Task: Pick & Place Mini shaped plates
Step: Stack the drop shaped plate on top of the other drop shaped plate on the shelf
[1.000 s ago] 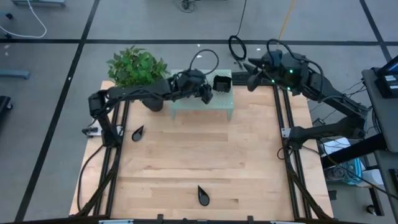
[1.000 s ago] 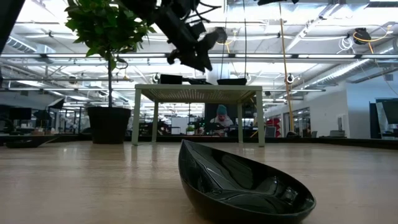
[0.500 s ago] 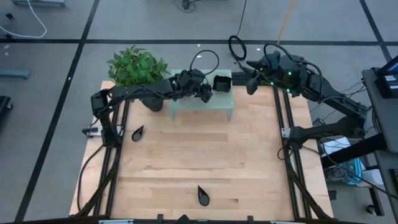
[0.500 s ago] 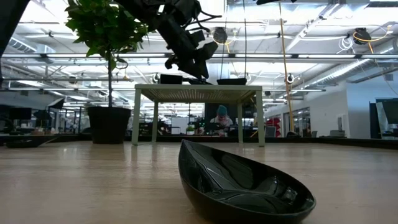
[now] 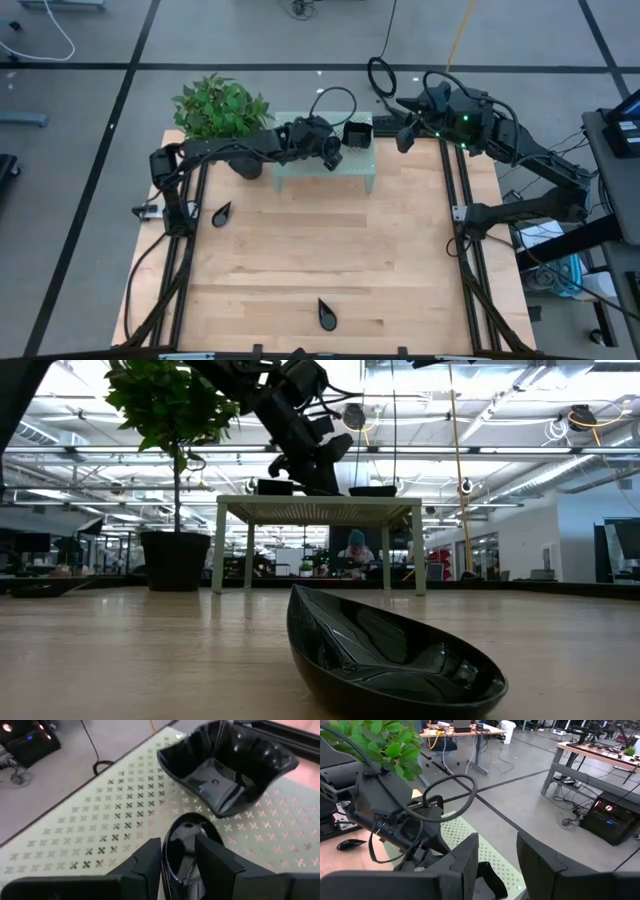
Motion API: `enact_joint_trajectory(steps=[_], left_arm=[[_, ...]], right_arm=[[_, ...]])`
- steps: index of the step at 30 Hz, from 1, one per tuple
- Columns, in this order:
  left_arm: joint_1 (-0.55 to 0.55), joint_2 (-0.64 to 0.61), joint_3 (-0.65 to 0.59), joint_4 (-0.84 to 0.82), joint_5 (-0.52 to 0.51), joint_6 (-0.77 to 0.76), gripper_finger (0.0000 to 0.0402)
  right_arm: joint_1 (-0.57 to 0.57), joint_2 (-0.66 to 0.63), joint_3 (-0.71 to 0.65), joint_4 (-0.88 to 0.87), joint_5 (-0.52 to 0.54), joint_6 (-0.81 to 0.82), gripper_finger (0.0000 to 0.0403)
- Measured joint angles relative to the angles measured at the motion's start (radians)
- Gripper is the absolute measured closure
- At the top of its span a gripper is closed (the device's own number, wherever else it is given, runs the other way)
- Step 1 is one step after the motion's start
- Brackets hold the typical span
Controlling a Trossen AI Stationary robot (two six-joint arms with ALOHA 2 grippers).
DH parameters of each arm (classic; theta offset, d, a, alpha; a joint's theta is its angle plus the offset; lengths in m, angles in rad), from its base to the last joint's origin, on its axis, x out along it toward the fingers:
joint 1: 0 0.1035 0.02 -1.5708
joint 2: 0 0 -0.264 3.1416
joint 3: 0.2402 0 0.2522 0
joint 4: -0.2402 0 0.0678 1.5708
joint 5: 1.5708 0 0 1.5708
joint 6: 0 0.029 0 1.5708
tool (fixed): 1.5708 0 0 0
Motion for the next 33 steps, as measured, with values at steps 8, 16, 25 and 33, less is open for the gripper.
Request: enact_joint_trajectory(steps=[8,16,25,33], left_arm=[[0.000,-0.007,0.000,0.021,0.004,0.003,0.0277],[0.013,0.000,0.000,0.091,-0.023,0.050,0.0277],[0.034,0.009,0.000,0.059,-0.034,0.058,0.0277],[0.034,0.009,0.000,0.028,-0.033,0.057,0.0277]], right_arm=[[0.000,0.000,0.000,-0.007,0.000,-0.012,0.0277],[0.000,0.000,0.000,-0.007,0.000,-0.012,0.0277],[0.000,0.000,0.000,-0.007,0.000,-0.012,0.0277],[0.000,0.000,0.000,-0.007,0.000,-0.012,0.0277]])
